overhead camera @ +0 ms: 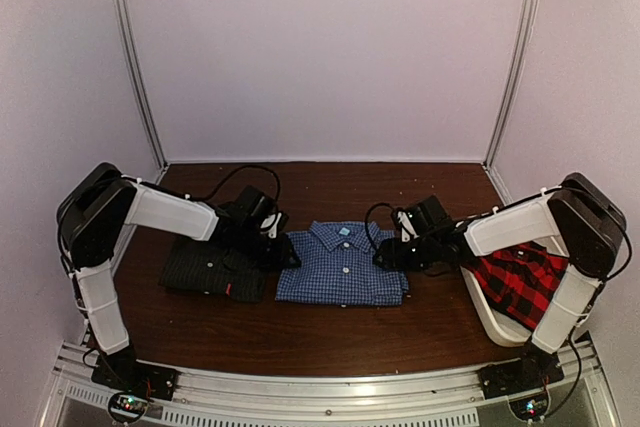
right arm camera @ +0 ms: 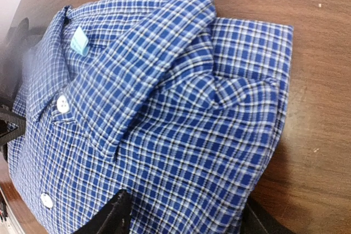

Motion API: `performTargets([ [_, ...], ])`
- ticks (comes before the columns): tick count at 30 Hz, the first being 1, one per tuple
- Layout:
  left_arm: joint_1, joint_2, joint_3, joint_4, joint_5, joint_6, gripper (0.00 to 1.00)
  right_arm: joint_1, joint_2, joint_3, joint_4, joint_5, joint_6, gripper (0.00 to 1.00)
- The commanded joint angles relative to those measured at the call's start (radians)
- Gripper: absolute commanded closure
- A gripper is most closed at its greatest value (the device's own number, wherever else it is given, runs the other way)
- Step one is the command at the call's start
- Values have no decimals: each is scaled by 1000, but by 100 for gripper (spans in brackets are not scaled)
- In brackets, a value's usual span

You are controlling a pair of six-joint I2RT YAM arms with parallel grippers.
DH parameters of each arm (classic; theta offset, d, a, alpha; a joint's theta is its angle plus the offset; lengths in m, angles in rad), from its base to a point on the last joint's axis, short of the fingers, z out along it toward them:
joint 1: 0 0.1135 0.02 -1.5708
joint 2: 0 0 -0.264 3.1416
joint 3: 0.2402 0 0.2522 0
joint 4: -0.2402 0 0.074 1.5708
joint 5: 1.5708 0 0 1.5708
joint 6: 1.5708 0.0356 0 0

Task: Fold and stack the long sleeve shirts
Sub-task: Pick up the square-folded shirt from the center of the board.

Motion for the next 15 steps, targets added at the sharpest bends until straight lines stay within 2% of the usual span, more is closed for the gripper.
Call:
performTargets([
  [1,-18,19,27,45,8,-18,72,23,40,-2,-48,-32,28,40],
  [4,-20,19,30,59,8,-29,79,23,36,3,-48,-31,27,46],
  [9,-30,20,41,64,1,-41,90,24,37,20,-48,-48,30,68],
  [15,-33,19,44,64,5,-42,100,25,34,23,-24,-79,37,84],
])
